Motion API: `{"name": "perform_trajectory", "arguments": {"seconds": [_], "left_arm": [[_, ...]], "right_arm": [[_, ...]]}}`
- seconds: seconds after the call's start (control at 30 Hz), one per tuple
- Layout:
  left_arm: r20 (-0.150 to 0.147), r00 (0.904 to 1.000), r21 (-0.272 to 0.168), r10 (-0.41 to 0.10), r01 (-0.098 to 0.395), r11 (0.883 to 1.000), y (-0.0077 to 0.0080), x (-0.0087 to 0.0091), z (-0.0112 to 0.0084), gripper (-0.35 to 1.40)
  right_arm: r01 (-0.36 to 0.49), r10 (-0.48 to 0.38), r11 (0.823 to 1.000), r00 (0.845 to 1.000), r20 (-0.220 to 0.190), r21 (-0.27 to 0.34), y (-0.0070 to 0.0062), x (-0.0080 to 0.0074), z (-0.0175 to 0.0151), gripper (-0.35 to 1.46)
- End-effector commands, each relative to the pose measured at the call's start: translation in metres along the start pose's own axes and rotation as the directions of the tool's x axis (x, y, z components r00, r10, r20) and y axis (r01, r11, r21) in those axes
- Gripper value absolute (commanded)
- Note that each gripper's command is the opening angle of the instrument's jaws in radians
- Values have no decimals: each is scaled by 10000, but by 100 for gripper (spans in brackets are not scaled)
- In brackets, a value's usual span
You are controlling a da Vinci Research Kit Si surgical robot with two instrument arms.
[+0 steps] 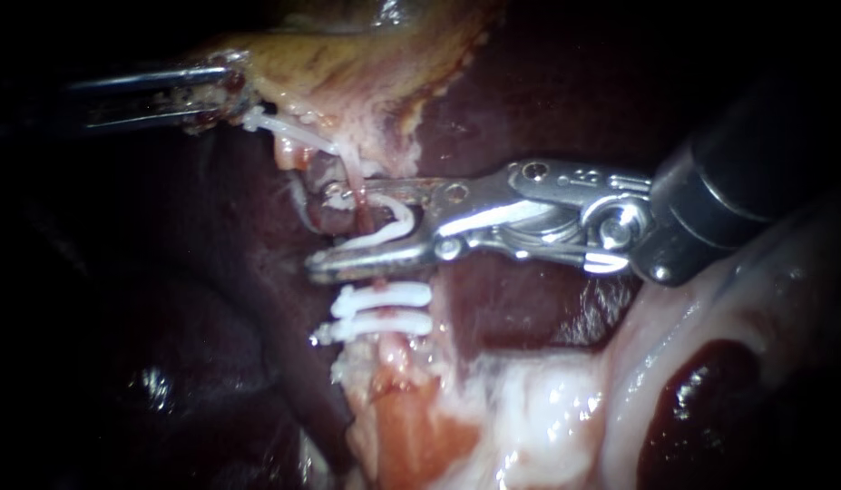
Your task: Clipping third clip right tube
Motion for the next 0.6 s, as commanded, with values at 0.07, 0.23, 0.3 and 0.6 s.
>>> {"name": "perform_trajectory", "arguments": {"seconds": [0.07,0.23,0.3,0.6], "left_arm": [[1,10000,0,2,-2,10000,-1,0,0,-35],[1,10000,-5,4,-4,10000,-1,-1,0,-35],[1,10000,-5,4,-4,10000,-1,-1,0,-35],[0,10000,-2,9,-9,10000,-2,-2,1,-35]], "right_arm": [[-85,89,9998,9996,-252,157,-4,9,-1,48],[-244,277,9975,9984,-499,660,-18,28,-2,46],[-289,329,9964,9983,-488,800,-23,30,-2,45],[-690,732,9933,9964,-429,930,-28,31,-6,29]]}}
